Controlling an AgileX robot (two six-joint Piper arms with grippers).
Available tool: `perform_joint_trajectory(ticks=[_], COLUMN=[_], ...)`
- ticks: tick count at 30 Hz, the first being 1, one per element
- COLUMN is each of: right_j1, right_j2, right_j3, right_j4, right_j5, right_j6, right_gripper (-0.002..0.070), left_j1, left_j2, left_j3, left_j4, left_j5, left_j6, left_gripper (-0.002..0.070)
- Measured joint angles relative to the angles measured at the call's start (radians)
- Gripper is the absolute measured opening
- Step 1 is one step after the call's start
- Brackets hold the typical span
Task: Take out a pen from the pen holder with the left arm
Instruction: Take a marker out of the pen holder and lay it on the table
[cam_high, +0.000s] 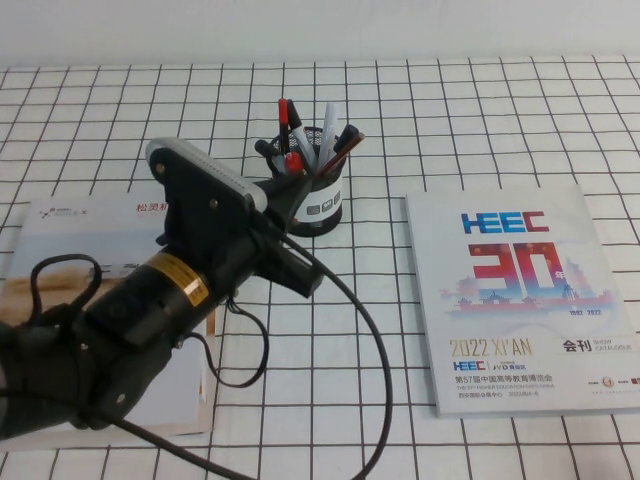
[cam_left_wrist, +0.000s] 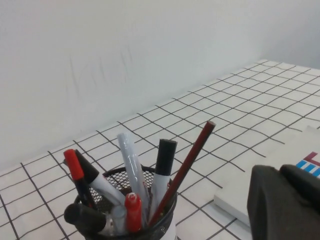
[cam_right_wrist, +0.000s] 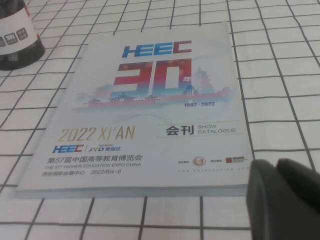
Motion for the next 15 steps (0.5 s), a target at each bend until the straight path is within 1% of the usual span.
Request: perform_joint_trajectory(ticks=[2,4,6,8,10,11,13,15], right_j1=[0.000,0.000,0.000,0.000,0.000,0.000,0.000,0.000], right_j2=[0.000,0.000,0.000,0.000,0.000,0.000,0.000,0.000], right_j3=[0.000,0.000,0.000,0.000,0.000,0.000,0.000,0.000], right_j4=[0.000,0.000,0.000,0.000,0.000,0.000,0.000,0.000], right_j5=[0.000,0.000,0.000,0.000,0.000,0.000,0.000,0.000], right_j6=[0.000,0.000,0.000,0.000,0.000,0.000,0.000,0.000], right_gripper=[-0.0015,-0.0015,-0.0015,-0.0015,-0.0015,-0.0015,-0.0015,-0.0015], left_j1=[0.000,0.000,0.000,0.000,0.000,0.000,0.000,0.000], left_j2=[0.026,0.039,0.045,0.052,0.059,0.064,0.076,0.091], left_j3=[0.000,-0.001,-0.001,-0.003,-0.003,-0.003,-0.007,-0.009], left_j4=[0.018,0.045,0.071,0.086,0.089,0.089,0.089,0.089], left_j5=[-0.020,-0.028,-0.032,-0.041,-0.062,-0.077,-0.105,-0.132], left_j6=[0.019,0.034,0.042,0.046,0.052,0.060,0.086,0.115], left_gripper=[0.0010,0.0053,0.0127,0.0231,0.0313,0.0341,0.0371,0.0381])
